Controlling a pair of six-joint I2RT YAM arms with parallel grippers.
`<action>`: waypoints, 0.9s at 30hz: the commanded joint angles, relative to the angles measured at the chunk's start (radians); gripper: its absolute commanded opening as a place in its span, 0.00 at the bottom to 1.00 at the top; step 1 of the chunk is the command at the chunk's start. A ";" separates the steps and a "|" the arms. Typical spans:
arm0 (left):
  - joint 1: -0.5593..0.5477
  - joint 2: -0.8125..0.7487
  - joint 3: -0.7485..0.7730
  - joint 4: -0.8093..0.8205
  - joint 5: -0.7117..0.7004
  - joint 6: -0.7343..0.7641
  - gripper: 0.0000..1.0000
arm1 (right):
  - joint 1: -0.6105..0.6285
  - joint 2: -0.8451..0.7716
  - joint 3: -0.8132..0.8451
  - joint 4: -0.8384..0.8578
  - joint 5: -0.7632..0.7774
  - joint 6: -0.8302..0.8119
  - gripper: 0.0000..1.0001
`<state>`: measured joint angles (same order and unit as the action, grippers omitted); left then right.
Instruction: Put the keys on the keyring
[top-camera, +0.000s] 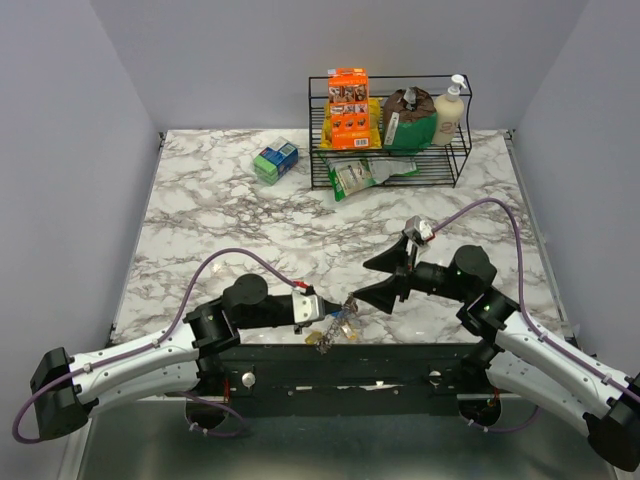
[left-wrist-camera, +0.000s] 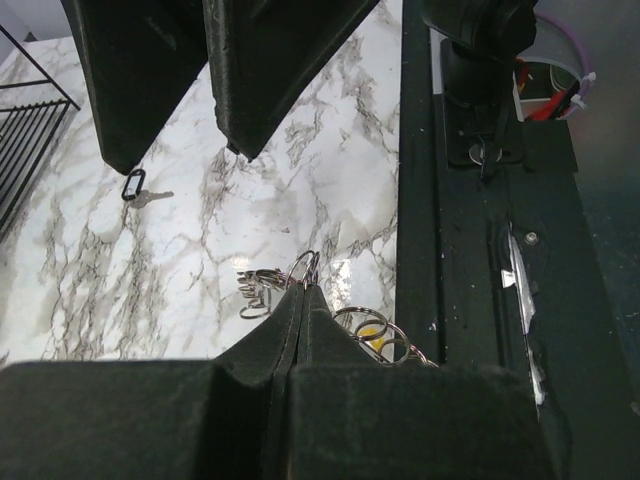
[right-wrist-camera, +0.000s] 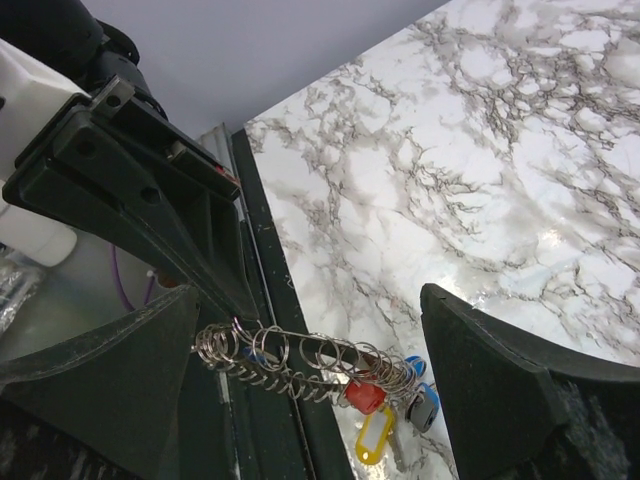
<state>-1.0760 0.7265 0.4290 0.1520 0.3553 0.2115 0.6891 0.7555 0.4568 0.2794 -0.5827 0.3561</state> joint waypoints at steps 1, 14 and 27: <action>-0.009 -0.013 -0.015 0.087 -0.010 0.028 0.00 | 0.003 0.004 -0.001 -0.029 -0.046 -0.029 1.00; -0.007 0.119 -0.156 0.346 -0.055 -0.092 0.00 | 0.003 0.005 -0.052 -0.062 -0.051 -0.023 1.00; -0.007 0.145 -0.176 0.412 -0.059 -0.112 0.00 | 0.001 0.005 -0.104 -0.010 -0.210 -0.025 0.86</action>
<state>-1.0760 0.8803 0.2768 0.5148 0.3157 0.1101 0.6891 0.7647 0.3828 0.2348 -0.6918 0.3386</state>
